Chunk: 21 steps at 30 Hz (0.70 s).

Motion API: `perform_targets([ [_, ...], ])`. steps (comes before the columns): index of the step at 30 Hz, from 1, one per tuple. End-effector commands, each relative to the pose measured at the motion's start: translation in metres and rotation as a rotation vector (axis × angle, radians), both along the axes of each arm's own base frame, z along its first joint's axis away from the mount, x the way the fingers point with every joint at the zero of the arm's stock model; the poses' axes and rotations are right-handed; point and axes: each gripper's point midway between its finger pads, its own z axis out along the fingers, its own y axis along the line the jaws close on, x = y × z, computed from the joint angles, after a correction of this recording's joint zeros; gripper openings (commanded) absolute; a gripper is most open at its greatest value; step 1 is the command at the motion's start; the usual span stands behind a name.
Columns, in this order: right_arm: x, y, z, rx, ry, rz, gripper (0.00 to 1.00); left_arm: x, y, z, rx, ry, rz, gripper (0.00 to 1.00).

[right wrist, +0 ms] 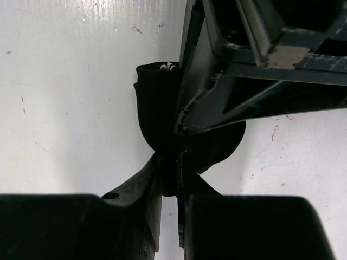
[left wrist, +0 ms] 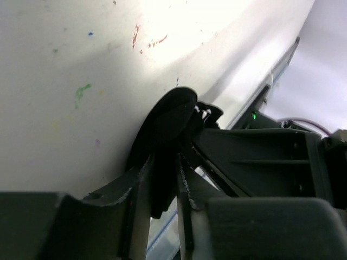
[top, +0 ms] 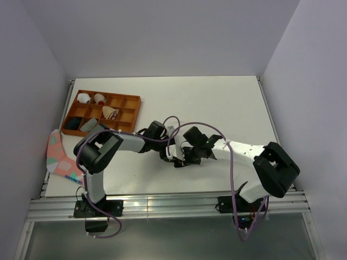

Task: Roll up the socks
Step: Roll the sock at the center of the board.

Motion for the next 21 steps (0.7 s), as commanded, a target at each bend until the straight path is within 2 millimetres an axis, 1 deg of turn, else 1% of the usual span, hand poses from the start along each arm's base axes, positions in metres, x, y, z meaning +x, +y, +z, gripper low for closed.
perform_targets([
  [1,-0.037,-0.016,-0.018,-0.068,0.202,-0.016,0.09,0.038,0.004,0.008,0.028,-0.176,0.177,0.29],
  [2,-0.038,-0.017,-0.018,-0.066,0.218,-0.021,0.09,0.04,0.011,0.004,0.044,-0.195,0.219,0.3],
  [4,-0.041,-0.018,-0.019,-0.072,0.242,-0.028,0.09,0.051,0.014,0.02,0.004,-0.247,0.281,0.34],
  [5,-0.042,-0.019,-0.021,-0.078,0.252,-0.03,0.09,0.052,0.023,0.014,0.028,-0.263,0.321,0.35],
  [6,-0.044,-0.02,-0.021,-0.078,0.262,-0.03,0.09,0.056,0.027,0.024,0.008,-0.294,0.349,0.38],
  [7,-0.044,-0.02,-0.02,-0.081,0.271,-0.031,0.09,0.06,0.028,0.03,-0.008,-0.327,0.375,0.38],
  [8,-0.045,-0.021,-0.02,-0.084,0.28,-0.029,0.09,0.062,0.032,0.033,-0.01,-0.343,0.396,0.39],
  [9,-0.045,-0.021,-0.021,-0.09,0.294,-0.028,0.09,0.06,0.04,0.028,0.003,-0.355,0.423,0.39],
  [10,-0.046,-0.02,-0.018,-0.087,0.314,-0.028,0.09,0.063,0.042,0.039,-0.018,-0.389,0.449,0.39],
  [11,-0.046,-0.021,-0.017,-0.088,0.328,-0.022,0.09,0.059,0.05,0.034,-0.008,-0.392,0.467,0.4],
  [12,-0.048,-0.022,-0.02,-0.1,0.357,-0.024,0.09,0.061,0.054,0.043,-0.026,-0.419,0.5,0.4],
  [13,-0.049,-0.021,-0.014,-0.095,0.396,-0.024,0.09,0.06,0.059,0.044,-0.03,-0.433,0.518,0.4],
  [14,-0.05,-0.022,-0.017,-0.107,0.431,-0.017,0.09,0.056,0.067,0.04,-0.023,-0.444,0.538,0.4],
  [15,-0.049,-0.022,-0.016,-0.107,0.459,-0.02,0.09,0.055,0.07,0.047,-0.039,-0.47,0.551,0.4],
  [16,-0.047,-0.022,-0.009,-0.1,0.496,-0.031,0.09,0.058,0.076,0.048,-0.018,-0.508,0.577,0.4],
  [17,-0.046,-0.023,-0.012,-0.113,0.532,-0.03,0.09,0.054,0.083,0.043,0.002,-0.525,0.585,0.4],
  [18,-0.045,-0.024,-0.012,-0.118,0.558,-0.035,0.09,0.048,0.079,0.051,-0.008,-0.578,0.55,0.4],
  [19,-0.039,-0.025,-0.005,-0.118,0.58,-0.045,0.09,0.051,0.084,0.051,0.029,-0.62,0.581,0.4],
  [20,-0.039,-0.024,-0.007,-0.118,0.632,-0.052,0.09,0.047,0.085,0.051,0.042,-0.646,0.572,0.4],
  [21,-0.03,-0.018,0.0,-0.102,0.638,-0.053,0.09,0.038,0.076,0.058,0.031,-0.703,0.527,0.4],
])
